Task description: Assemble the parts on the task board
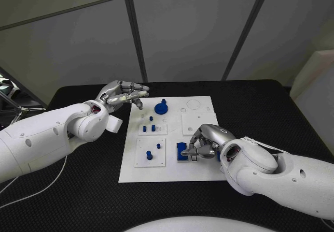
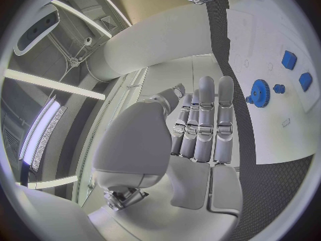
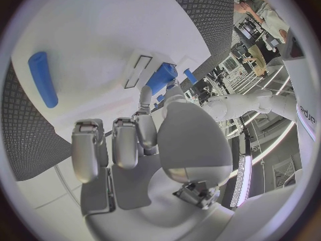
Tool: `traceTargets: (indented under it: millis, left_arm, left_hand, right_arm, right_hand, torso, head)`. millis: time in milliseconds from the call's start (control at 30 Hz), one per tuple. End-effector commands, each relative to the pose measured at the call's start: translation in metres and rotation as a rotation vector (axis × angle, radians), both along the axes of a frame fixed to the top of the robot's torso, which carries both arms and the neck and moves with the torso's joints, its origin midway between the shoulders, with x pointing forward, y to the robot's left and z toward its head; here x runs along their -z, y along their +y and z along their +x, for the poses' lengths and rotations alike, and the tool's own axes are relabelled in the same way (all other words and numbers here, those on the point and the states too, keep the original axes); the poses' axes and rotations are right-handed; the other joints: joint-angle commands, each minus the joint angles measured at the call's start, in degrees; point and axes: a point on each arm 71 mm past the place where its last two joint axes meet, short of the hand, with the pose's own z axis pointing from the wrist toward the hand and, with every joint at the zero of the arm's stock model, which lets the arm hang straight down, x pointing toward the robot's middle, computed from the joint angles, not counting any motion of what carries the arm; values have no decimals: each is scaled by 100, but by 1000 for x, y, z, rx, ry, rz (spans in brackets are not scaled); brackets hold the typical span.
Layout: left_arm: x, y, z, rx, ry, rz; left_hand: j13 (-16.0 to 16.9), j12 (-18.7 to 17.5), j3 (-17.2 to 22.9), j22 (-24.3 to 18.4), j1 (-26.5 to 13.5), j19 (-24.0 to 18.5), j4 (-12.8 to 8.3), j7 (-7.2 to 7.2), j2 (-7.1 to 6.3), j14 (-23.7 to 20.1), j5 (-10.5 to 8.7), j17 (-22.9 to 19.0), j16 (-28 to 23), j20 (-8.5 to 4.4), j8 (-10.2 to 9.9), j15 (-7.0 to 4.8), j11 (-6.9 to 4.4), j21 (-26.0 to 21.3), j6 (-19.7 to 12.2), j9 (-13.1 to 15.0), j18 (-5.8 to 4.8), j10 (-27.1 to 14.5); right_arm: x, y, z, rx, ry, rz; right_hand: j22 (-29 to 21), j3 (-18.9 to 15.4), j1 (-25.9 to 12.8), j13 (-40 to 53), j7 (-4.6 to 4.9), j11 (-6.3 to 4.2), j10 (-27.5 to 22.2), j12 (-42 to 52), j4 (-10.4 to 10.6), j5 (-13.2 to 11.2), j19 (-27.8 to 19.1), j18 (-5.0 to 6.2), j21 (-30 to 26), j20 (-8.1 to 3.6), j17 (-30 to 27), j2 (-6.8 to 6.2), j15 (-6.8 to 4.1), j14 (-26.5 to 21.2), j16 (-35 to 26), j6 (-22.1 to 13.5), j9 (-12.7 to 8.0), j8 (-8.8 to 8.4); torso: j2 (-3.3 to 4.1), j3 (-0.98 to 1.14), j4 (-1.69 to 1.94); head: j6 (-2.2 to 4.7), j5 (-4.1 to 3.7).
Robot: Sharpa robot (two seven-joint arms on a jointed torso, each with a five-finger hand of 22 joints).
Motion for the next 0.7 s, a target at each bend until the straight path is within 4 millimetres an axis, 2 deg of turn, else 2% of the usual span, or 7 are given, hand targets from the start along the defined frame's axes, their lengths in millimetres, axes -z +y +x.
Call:
traceTargets:
  millis: [33, 200, 467, 633, 700]
  left_arm:
    - [-1, -1, 0, 8, -2, -9]
    - [-1, -1, 0, 8, -2, -9]
    - [-1, -2, 0, 8, -2, -9]
    - [-1, -1, 0, 7, -2, -8]
    - [-1, -1, 0, 8, -1, -8]
  left_hand:
    - [6, 2, -31, -6, -42, -1, -9, 12, 16, -14, -33, -6, -21, 34, -20, 5, 1, -28, 2, 6, 236, -24]
    - [6, 2, -31, -6, -42, -1, -9, 12, 16, -14, -33, -6, -21, 34, -20, 5, 1, -28, 2, 6, 236, -24]
    - [6, 2, -31, -6, -42, -1, -9, 12, 16, -14, -33, -6, -21, 34, -20, 5, 1, -28, 2, 6, 236, -24]
    - [6, 2, -31, -6, -42, -1, -9, 12, 16, -14, -33, -6, -21, 34, -20, 5, 1, -28, 2, 6, 236, -24]
    - [6, 2, -31, -6, -42, -1, -9, 12, 16, -14, -33, -6, -21, 34, -20, 5, 1, -28, 2, 6, 236, -24]
  right_arm:
    - [-2, 2, -1, -31, -18, -11]
    - [-2, 0, 1, -17, -26, -9]
    - [-2, 0, 2, -19, -33, -4]
    - [-4, -3, 0, -25, -58, 12]
    - [-7, -8, -1, -22, -72, 36]
  right_hand:
    - [1510, 0, 72, 13, -1, -11, 12, 2, -54, 19, 604, -43, 18, -54, 211, 25, -46, 339, 11, 62, 16, -19]
    - [1510, -12, 67, 18, -2, -12, 17, 6, -72, 21, 604, -43, 18, -54, 222, 96, -47, 341, 16, 82, 39, -22]
    - [1510, -33, 100, 27, -8, -16, 22, 13, -122, 30, 604, -43, 18, -55, 228, 115, -49, 342, 18, 95, 61, -26]
    - [1510, -92, 277, 8, 8, -9, 4, -22, -334, 62, 604, -43, 18, -57, 194, 86, -45, 333, -5, 48, 95, -83]
    - [1510, -147, 306, -39, 50, 23, -28, -83, -410, 70, 604, -43, 18, -44, 135, 63, -28, 318, -41, -82, 80, -180]
  torso:
    - [4, -2, 0]
    - [3, -5, 3]
    - [2, -4, 4]
    - [-1, 0, -13]
    - [-1, 0, -7]
  head:
    - [-1, 6]
    - [4, -9]
    - [2, -10]
    - [13, -13]
    - [13, -17]
